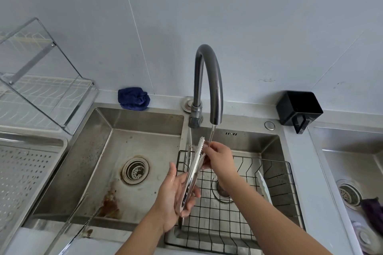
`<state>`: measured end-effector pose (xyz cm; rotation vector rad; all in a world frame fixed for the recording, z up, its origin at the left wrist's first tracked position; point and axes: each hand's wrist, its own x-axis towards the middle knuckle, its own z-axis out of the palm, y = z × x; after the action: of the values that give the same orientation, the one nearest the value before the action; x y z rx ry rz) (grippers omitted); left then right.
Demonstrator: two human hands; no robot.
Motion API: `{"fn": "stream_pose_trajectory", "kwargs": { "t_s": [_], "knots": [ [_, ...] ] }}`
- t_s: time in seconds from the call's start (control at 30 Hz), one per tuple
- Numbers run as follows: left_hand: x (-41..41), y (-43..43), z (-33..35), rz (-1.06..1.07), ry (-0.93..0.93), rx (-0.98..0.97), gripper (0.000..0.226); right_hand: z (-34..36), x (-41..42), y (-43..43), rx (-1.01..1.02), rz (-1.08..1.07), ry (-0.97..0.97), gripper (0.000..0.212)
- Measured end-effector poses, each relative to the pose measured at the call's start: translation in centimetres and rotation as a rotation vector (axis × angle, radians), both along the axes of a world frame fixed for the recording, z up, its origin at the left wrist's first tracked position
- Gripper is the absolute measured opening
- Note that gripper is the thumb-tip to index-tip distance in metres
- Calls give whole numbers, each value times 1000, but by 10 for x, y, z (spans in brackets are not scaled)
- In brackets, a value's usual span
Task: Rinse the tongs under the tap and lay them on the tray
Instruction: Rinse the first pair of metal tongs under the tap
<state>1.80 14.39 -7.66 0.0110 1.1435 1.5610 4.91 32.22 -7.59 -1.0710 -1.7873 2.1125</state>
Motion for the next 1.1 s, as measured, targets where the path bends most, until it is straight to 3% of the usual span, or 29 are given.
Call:
{"fn": "stream_pose_trajectory", "kwargs": {
  "t_s": [0.1,0.23,0.4,0.6,0.77,0.87,0.97,1.03,1.1],
  "knots": [
    [-2,-4,-4,0,-18,10,91,-2,2,-7,-52,64,31,16],
    [-3,-5,-5,-29,3,7,90,-2,-2,0,26,-58,-58,29],
    [-4,-5,-5,-39,53,-18,86,-3,0,-4,-78,41,-60,21],
    [-5,-4,-2,-37,79,-28,78,-4,-5,3,-8,-52,-102,32],
    [-8,-6,-6,-8,49,-13,80,-10,0,-4,-141,78,-15,12],
    [-9,-4,-7,5,29,14,82,-13,1,-2,-99,27,-78,23],
    [-10,1,-5,14,47,24,81,-12,3,-8,-76,123,-74,9],
    [-10,2,-3,24,38,12,80,-11,7,-12,-45,246,-99,29],
    [-10,4,-3,23,21,-9,83,-9,7,-14,10,238,-131,28]
  ]
}}
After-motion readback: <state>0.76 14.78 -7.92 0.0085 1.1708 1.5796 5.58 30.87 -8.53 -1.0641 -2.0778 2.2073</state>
